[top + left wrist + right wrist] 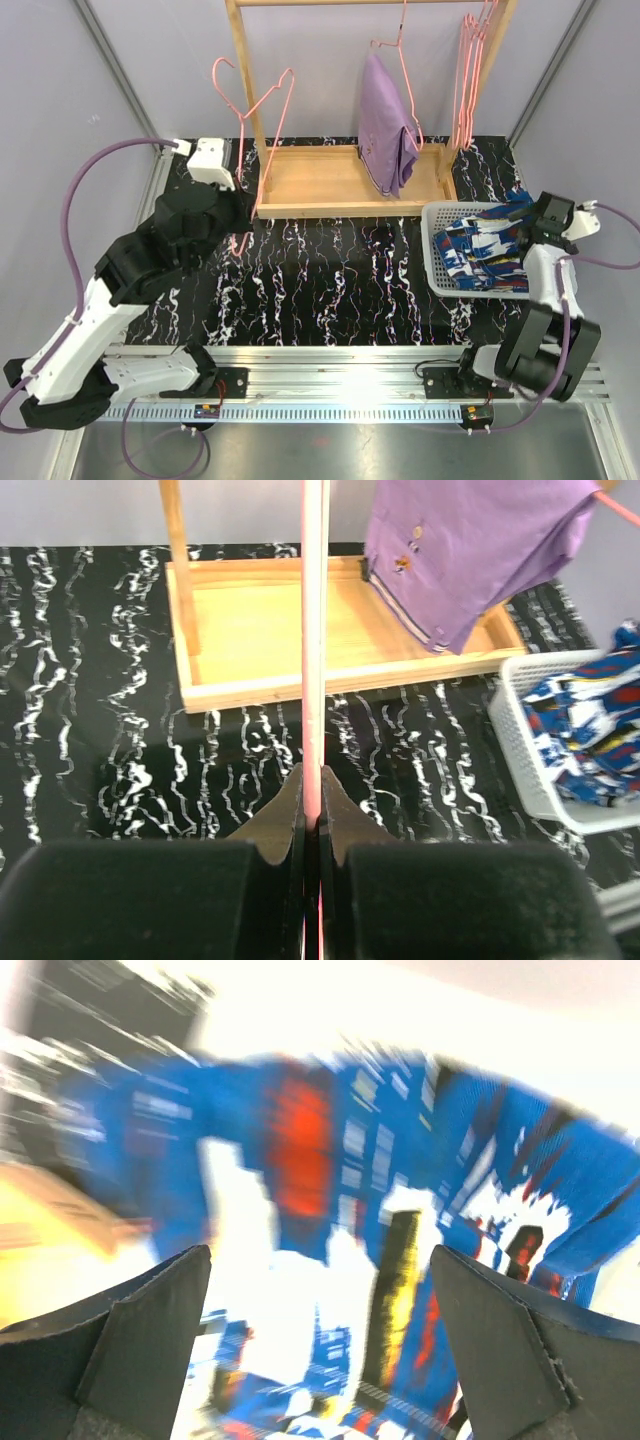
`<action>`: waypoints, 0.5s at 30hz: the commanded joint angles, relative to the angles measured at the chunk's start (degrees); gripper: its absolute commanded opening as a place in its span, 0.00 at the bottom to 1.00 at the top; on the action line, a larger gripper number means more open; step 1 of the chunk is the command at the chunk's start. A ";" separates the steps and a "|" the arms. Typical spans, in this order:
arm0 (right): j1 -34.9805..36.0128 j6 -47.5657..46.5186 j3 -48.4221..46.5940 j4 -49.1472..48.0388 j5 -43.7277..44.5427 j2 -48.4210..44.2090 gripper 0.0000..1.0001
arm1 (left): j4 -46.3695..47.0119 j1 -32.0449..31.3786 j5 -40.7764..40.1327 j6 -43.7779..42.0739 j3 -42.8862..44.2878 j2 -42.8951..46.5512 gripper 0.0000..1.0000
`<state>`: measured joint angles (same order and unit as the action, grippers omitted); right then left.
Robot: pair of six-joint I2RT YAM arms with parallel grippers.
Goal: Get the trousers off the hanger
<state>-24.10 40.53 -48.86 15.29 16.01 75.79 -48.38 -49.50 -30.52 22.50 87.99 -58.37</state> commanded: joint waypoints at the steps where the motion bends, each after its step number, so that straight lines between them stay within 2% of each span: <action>1: 1.33 -2.12 -6.68 5.36 2.88 -8.19 0.99 | 2.76 0.10 -4.10 -2.98 2.54 -2.71 0.00; 3: 2.39 -3.61 -8.08 5.72 2.10 -11.43 0.99 | 3.46 0.10 -4.89 -3.34 3.07 -4.29 0.00; 7: 4.40 -8.88 -12.30 8.26 -5.36 -16.01 0.99 | 5.75 0.10 -6.21 -4.74 4.21 -6.31 0.00; 15: 5.90 -11.00 -18.89 15.64 -27.42 -30.94 0.99 | 13.48 0.54 -6.83 -10.37 10.61 -13.17 0.00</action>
<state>-18.37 32.27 -62.96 26.89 -0.32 49.93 -42.78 -49.45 -35.00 15.79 93.89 -69.91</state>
